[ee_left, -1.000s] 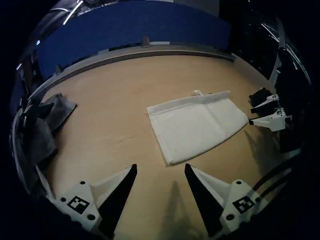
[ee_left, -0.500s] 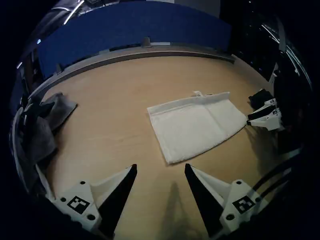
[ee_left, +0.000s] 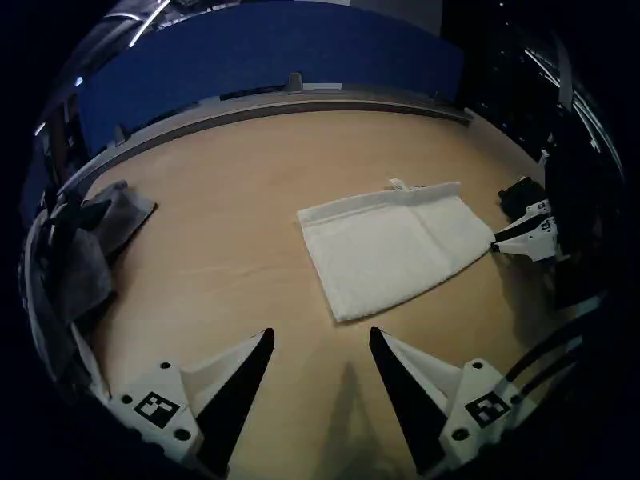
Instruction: Fold towel
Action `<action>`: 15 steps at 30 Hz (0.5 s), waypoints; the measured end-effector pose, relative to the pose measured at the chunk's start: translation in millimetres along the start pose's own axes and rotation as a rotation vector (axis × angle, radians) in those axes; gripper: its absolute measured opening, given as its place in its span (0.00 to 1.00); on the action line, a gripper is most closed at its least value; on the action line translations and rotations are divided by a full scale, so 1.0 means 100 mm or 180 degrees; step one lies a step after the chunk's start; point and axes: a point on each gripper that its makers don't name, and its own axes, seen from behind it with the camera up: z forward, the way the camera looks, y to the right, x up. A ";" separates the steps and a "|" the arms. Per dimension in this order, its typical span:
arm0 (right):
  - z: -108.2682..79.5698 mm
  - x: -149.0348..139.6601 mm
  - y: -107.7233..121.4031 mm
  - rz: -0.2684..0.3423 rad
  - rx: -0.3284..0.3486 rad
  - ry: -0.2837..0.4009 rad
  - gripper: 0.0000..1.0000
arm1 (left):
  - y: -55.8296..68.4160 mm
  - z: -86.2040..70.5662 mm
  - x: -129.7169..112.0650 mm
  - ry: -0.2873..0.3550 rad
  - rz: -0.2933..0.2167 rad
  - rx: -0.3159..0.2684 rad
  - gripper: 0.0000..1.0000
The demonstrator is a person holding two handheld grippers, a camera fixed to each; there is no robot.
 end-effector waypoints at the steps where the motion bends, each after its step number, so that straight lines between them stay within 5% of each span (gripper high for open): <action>1: 0.00 0.00 0.00 0.0007 -0.0003 -0.0005 0.27 | 0.00 0.00 0.00 0.0000 0.0000 0.0001 0.88; 7: 0.00 -0.01 0.05 0.0053 -0.0031 -0.0049 0.11 | -0.02 -0.01 0.00 0.0000 0.0001 0.0011 0.88; 15: 0.00 -0.02 0.05 0.0097 -0.0023 -0.0059 0.04 | -0.02 0.00 0.01 0.0005 0.0007 0.0011 0.88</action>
